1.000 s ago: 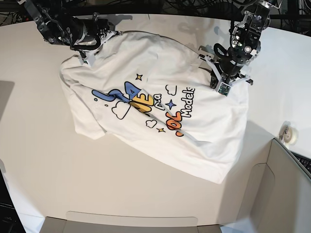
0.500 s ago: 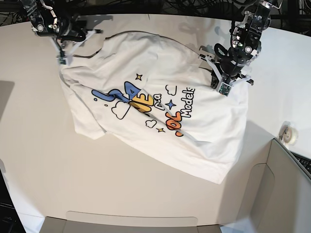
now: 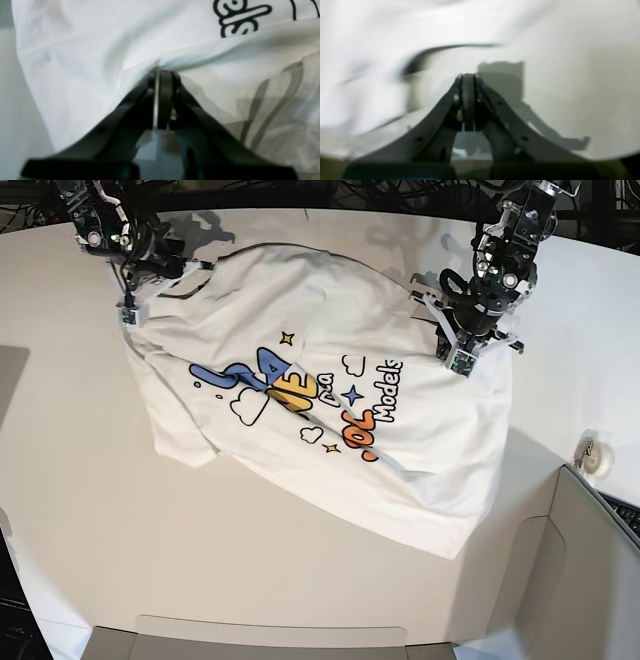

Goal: Layout the t-shirt on the table in an organized manner, then fold the t-shirt properly
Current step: 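Pull the collar edge away from the hem with both grippers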

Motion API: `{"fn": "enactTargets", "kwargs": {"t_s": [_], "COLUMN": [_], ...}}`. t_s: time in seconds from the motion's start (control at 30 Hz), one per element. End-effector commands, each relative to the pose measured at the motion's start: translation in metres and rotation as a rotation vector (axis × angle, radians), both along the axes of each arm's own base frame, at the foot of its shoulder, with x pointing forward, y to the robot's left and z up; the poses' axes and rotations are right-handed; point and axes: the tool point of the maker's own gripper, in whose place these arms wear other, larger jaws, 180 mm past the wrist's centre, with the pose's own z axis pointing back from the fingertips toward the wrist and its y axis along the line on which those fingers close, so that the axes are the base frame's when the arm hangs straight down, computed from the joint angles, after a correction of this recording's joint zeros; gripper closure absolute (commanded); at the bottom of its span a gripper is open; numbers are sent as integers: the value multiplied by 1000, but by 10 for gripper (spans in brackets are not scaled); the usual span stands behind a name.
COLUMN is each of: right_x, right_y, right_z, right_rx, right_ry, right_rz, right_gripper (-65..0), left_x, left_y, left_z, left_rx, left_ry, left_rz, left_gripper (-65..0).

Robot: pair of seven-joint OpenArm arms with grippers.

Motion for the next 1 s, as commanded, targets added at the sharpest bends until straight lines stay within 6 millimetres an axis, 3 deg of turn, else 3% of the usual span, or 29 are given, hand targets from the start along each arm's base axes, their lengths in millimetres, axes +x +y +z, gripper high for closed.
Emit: {"fn": "enactTargets", "kwargs": {"t_s": [0.0, 0.1, 0.4, 0.57, 0.77, 0.87, 0.97], "right_x": [9, 19, 43, 75, 109, 114, 108], "right_y": [1, 9, 5, -3, -13, 12, 73], "right_z": [7, 11, 24, 45, 85, 94, 92], "right_rx": [-7, 9, 2, -28, -83, -38, 82], "right_ry": [-36, -63, -131, -331, -638, -712, -712], "right_rz": [8, 16, 9, -21, -33, 40, 198], "right_gripper": [0, 0, 0, 0, 0, 0, 0], "left_x": [-18, -18, -19, -18, -18, -18, -17], "left_y": [10, 10, 11, 11, 11, 11, 11], "left_z": [-13, -13, -15, -14, -14, -15, -14], "left_rx": [44, 44, 44, 44, 43, 44, 45], "left_ry": [96, 95, 99, 97, 97, 98, 96], "left_rz": [5, 6, 9, 9, 10, 11, 11], "left_gripper": [-28, -28, -28, -28, -28, -28, -28]}}
